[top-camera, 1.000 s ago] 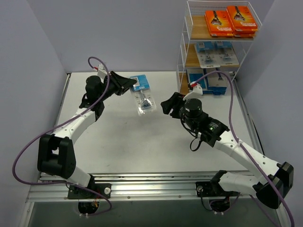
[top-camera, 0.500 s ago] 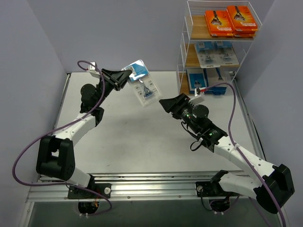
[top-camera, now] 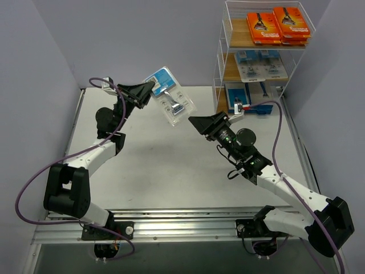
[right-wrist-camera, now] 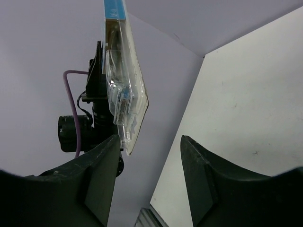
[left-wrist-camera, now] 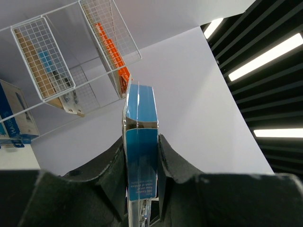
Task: Place and organize the shaving razors onto the shelf
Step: Pass the shaving razor from the left arm to the right
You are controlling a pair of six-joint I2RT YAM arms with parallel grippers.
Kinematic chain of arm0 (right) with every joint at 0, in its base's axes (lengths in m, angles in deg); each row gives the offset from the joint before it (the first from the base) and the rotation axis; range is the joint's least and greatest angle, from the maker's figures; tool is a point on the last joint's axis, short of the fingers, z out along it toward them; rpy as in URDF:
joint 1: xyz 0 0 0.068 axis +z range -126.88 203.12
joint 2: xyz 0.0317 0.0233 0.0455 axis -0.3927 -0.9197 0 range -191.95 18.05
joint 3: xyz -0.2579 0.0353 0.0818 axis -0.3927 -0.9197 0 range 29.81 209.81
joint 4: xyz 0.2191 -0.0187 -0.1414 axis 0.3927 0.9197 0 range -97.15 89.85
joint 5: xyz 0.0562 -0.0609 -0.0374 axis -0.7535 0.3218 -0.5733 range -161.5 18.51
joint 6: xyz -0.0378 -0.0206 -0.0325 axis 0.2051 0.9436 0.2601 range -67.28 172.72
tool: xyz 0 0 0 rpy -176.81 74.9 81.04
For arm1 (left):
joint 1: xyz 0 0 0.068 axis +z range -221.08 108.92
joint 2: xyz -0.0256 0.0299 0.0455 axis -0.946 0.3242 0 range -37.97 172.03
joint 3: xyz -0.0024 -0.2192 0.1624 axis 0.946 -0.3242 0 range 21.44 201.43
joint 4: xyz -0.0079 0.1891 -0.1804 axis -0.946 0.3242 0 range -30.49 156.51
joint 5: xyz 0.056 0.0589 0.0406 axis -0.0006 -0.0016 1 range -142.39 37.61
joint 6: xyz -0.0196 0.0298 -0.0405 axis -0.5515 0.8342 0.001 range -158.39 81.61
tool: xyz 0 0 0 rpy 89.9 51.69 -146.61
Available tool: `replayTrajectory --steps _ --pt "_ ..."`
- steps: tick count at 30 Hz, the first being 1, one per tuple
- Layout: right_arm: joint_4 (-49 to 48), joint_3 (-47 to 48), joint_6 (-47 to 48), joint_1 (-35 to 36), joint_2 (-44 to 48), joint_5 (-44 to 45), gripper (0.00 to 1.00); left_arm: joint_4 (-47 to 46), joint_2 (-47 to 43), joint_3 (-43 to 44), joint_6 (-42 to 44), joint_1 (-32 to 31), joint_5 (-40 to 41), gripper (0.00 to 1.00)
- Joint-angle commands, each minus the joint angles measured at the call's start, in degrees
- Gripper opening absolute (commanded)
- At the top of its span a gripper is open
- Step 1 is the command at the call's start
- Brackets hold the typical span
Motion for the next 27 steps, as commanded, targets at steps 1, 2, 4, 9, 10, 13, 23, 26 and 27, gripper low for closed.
replayTrajectory --steps 1,2,4,9,10,13,23,26,27 --pt "-9.7 1.1 -0.1 -0.2 -1.1 -3.5 0.49 -6.7 -0.9 0.4 -2.0 -1.0 1.6 0.02" --pt "-10.2 1.3 0.0 -0.2 -2.0 -3.8 0.49 -6.9 -0.5 0.5 -2.4 -1.2 1.9 0.02" --pt "-10.5 2.2 0.2 0.1 -2.9 -4.6 0.48 -7.3 0.1 1.1 -2.9 -2.2 1.9 0.02" --pt "-11.0 3.2 0.4 0.3 -4.8 -5.2 0.46 -9.5 2.7 2.0 -5.6 -3.5 2.5 0.02" --pt "-11.4 3.5 0.4 0.3 -4.8 -5.2 0.45 -10.1 3.0 2.0 -5.9 -4.0 2.6 0.02" --pt "-11.0 4.3 1.1 0.7 -4.9 -5.5 0.42 -10.8 3.9 1.8 -6.2 -4.2 2.9 0.02" --pt "-11.6 3.6 0.9 1.2 -4.9 -5.2 0.07 -12.3 6.5 1.9 -6.5 -5.5 3.0 0.02" --pt "-11.6 3.3 0.6 1.1 -4.4 -5.0 0.01 -12.4 7.1 2.1 -6.6 -5.5 2.5 0.02" --pt "-11.5 3.2 0.4 1.1 -4.2 -4.8 0.0 -12.4 7.3 2.2 -6.6 -5.5 2.4 0.02"
